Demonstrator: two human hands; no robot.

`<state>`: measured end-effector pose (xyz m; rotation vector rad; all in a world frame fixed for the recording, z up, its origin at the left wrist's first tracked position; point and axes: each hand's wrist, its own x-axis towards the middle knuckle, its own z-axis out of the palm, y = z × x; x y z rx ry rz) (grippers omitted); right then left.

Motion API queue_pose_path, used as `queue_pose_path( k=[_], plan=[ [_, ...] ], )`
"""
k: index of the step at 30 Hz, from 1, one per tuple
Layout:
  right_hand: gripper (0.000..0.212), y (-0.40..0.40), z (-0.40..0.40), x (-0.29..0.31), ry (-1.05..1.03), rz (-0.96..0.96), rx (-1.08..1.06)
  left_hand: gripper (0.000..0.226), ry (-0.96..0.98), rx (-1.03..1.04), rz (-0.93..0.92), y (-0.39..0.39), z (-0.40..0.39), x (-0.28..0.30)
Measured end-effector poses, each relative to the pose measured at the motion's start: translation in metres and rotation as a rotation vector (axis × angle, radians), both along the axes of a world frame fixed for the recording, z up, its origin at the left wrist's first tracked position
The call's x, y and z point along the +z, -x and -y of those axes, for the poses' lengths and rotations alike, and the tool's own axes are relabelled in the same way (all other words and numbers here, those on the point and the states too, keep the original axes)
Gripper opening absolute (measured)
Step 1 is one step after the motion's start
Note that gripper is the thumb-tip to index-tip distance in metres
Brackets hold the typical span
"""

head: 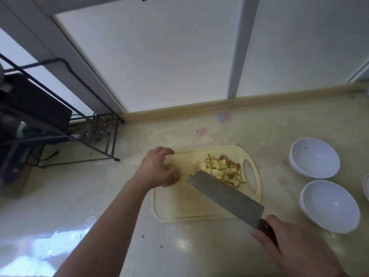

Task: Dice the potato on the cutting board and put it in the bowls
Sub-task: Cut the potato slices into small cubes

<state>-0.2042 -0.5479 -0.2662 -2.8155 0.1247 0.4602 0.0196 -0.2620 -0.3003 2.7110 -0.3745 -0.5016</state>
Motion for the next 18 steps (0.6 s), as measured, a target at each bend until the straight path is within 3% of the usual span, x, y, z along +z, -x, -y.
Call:
queue_pose_path(
  k=[3,5,8,11,15,18],
  plan=[
    [0.085,-0.001,0.000,0.002,-0.006,-0.122,-0.055,0.072,-0.167,-0.167,-0.031,0.003,-0.003,-0.005],
    [0.091,-0.002,-0.006,0.007,0.009,-0.138,-0.052,0.071,-0.192,-0.203,0.007,0.004,-0.001,-0.011],
    [0.080,-0.005,-0.010,0.008,-0.041,-0.155,-0.096,0.064,-0.168,-0.226,0.035,0.002,0.000,-0.017],
    [0.087,-0.008,-0.015,0.009,-0.081,-0.154,-0.157,0.060,-0.096,-0.208,0.020,0.001,-0.001,-0.018],
    [0.072,-0.009,-0.017,0.008,-0.458,-0.173,-0.354,0.063,-0.065,-0.214,0.038,0.000,0.000,-0.019],
    [0.051,-0.014,-0.024,0.007,-0.747,-0.327,-0.438,0.063,0.017,-0.202,0.058,0.004,0.001,-0.019]
  ],
)
